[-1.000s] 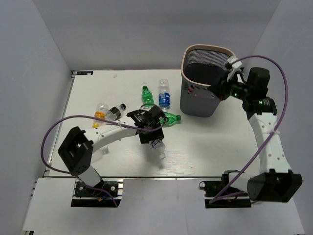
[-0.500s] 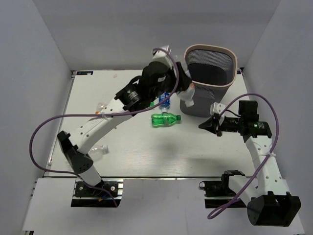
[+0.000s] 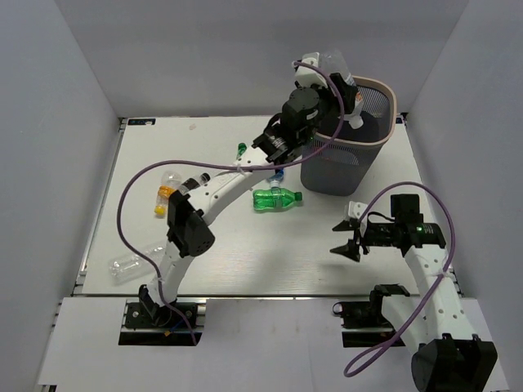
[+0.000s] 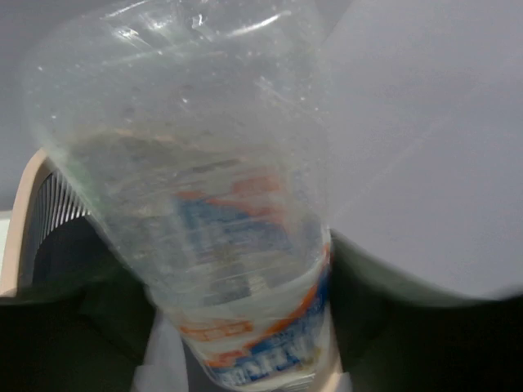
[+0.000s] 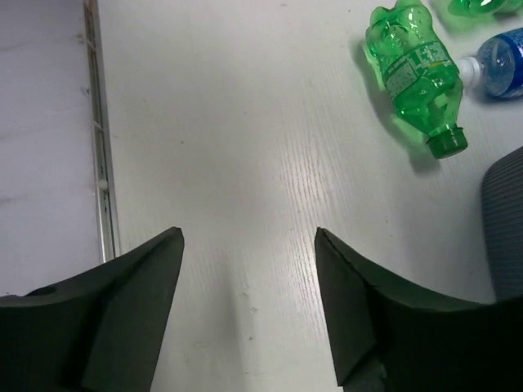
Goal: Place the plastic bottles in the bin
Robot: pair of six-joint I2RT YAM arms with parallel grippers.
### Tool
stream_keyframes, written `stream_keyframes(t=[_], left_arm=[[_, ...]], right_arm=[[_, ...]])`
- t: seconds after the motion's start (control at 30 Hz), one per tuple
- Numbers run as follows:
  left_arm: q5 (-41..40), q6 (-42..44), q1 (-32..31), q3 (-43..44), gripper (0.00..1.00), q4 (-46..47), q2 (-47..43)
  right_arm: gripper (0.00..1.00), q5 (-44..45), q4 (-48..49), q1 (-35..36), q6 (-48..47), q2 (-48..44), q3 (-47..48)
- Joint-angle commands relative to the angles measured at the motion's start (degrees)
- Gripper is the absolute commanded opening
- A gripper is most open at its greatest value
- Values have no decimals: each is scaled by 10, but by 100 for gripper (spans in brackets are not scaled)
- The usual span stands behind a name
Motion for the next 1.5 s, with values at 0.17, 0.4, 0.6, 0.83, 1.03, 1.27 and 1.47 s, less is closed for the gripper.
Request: stream_keyframes(t=[0.17, 0.4, 0.6, 0.83, 1.03, 1.27, 1.47], left_arm=[[-61, 39, 13, 67, 100, 3, 16], [-123, 190, -2, -13, 100, -36, -153], [-240, 39, -1, -345, 100, -284, -423], [-257, -335, 5, -566, 100, -716, -628], [-220, -454, 5, -690, 100, -753, -689], [-231, -419, 5, -660, 100, -757, -602], [-230, -238, 5, -635, 100, -658, -594]], right_arm=[[87, -45, 68, -1, -49, -9, -43], [86, -96, 143, 47, -142, 126, -14], [84, 11, 225, 148, -173, 246, 54], [84, 173, 445, 244, 72, 349, 133], [84, 304, 497, 285, 181, 456, 201], [83, 308, 381, 317, 129, 558, 319], [73, 279, 246, 321, 42, 615, 356]])
